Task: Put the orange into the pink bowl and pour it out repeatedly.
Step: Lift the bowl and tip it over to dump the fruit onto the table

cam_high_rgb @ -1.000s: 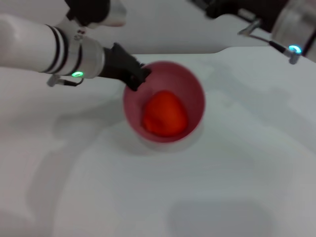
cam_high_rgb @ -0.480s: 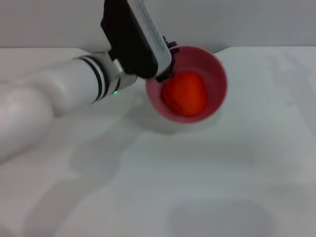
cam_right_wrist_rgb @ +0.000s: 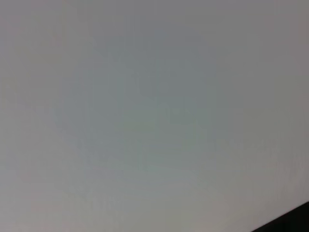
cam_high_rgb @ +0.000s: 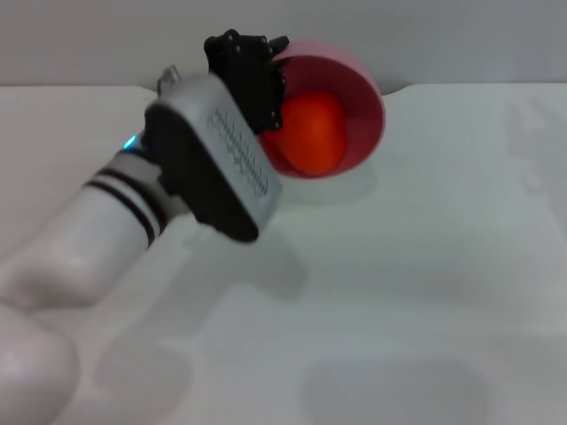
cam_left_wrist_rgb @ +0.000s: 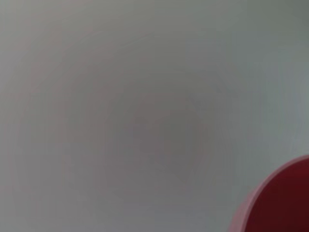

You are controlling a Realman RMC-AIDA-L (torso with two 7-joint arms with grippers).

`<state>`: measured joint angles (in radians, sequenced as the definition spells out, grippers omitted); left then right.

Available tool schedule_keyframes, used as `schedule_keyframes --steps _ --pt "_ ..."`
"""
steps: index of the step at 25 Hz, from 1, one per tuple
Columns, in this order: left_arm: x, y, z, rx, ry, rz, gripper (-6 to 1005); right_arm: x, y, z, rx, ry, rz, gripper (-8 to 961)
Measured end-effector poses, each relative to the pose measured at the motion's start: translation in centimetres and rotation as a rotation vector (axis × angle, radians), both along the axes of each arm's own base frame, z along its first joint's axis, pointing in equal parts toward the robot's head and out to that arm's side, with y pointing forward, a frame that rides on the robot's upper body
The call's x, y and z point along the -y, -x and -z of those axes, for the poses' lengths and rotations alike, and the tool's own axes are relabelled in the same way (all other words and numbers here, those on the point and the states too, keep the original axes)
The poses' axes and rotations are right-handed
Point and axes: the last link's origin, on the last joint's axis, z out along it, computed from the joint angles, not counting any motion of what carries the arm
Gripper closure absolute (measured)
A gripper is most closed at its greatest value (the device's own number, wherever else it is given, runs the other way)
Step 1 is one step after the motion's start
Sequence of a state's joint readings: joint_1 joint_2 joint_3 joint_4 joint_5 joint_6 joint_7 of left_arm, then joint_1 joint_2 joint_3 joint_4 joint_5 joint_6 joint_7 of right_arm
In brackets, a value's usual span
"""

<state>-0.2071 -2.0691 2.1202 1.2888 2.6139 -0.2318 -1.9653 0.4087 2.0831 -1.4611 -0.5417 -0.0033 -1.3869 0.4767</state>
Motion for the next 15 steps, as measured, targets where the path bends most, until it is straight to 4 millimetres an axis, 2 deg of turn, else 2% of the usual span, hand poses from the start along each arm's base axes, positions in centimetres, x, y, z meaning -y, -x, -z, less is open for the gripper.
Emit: schedule_keyframes --steps 7,12,15 --pt "2.4 0.1 1.1 -0.006 -0.088 0.118 959 -0.6 1.1 -0.1 0.003 -0.002 -0.033 535" --pt "3.4 -0.2 2.1 -0.058 -0.116 0.191 959 -0.8 1.5 0.0 0.009 0.003 -0.046 536" --pt "3.3 -0.3 2.1 -0.054 -0.113 0.192 959 -0.8 1.6 0.1 0.008 0.007 -0.05 536"
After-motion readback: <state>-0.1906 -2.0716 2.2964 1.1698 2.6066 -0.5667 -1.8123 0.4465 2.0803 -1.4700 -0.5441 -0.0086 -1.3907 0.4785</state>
